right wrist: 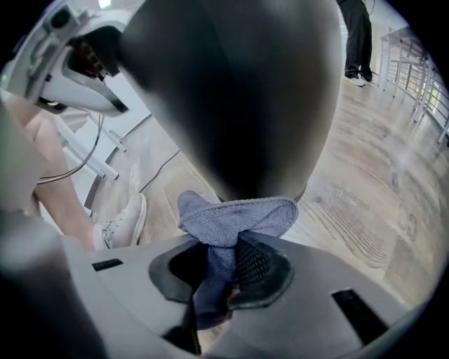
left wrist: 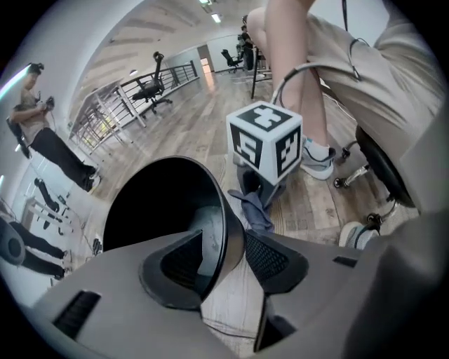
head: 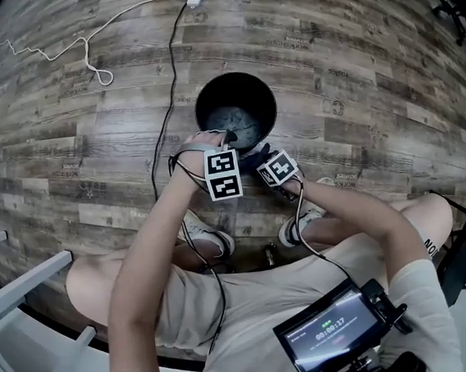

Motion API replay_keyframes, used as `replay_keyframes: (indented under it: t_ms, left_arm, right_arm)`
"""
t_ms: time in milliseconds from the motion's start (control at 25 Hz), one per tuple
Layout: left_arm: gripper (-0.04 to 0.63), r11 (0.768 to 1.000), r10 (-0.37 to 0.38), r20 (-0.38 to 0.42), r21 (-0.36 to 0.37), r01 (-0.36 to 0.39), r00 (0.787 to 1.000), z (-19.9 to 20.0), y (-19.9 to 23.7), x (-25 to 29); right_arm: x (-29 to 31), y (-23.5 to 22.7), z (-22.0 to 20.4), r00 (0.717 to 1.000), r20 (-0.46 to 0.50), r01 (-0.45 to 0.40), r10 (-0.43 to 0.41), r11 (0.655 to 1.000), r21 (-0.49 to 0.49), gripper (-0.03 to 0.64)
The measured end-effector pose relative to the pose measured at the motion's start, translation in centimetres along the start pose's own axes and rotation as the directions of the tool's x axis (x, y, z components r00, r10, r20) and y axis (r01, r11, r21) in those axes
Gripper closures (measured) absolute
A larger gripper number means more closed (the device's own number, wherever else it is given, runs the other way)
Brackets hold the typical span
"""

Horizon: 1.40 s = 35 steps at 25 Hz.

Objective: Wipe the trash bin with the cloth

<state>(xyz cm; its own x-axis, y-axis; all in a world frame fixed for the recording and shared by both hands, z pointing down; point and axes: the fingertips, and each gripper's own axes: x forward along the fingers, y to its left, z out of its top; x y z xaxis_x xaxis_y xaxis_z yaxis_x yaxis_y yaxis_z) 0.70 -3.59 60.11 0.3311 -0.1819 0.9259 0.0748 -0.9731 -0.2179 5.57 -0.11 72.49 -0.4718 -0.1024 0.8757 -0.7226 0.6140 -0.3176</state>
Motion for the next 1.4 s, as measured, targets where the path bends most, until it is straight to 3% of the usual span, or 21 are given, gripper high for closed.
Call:
replay_keyframes:
  t_ms: [160, 280, 520, 720, 960, 1400]
  left_arm:
    - [0.410, 0.989, 0.058, -0.087, 0.141, -0.045, 0.995, -2.6, 0.7, 0.3]
    - [0.426, 0.978, 0.101, -0.126, 0.195, -0.075, 0.987, -3.8, 1.1, 0.9]
    - [0.448, 0.984, 0.078, -0.152, 0.173, -0.051, 0.985, -3.4, 0.6, 1.0]
    - [0.470, 0.989, 0.045, -0.091, 0.143, -0.032, 0.995, -1.3, -0.4, 1.0]
    - [0.486, 0.989, 0.021, -0.031, 0.146, -0.016, 0.999, -0.5, -0.9, 0.7]
    - [0.497, 0.983, 0.025, -0.012, 0.180, -0.023, 1.000, -0.3, -0.8, 0.7]
  right_arm:
    - [-3.8, 2.2, 1.2, 0.999, 0.033, -0.034, 0.035, 0.999, -0.031, 0.541]
    - [-7.1, 4.0, 2.6, 0.995, 0.075, -0.059, 0.062, 0.998, -0.037, 0.541]
    - [-11.9, 6.1, 5.1, 0.983, 0.159, -0.094, 0.091, 0.995, 0.011, 0.541]
    - [-12.7, 5.7, 6.3, 0.980, 0.180, -0.098, 0.088, 0.994, 0.045, 0.541]
    - [-10.8, 4.9, 6.9, 0.984, 0.156, -0.095, 0.088, 0.995, 0.036, 0.541]
    - [-4.6, 2.3, 4.7, 0.996, 0.084, -0.042, 0.039, 0.999, 0.028, 0.541]
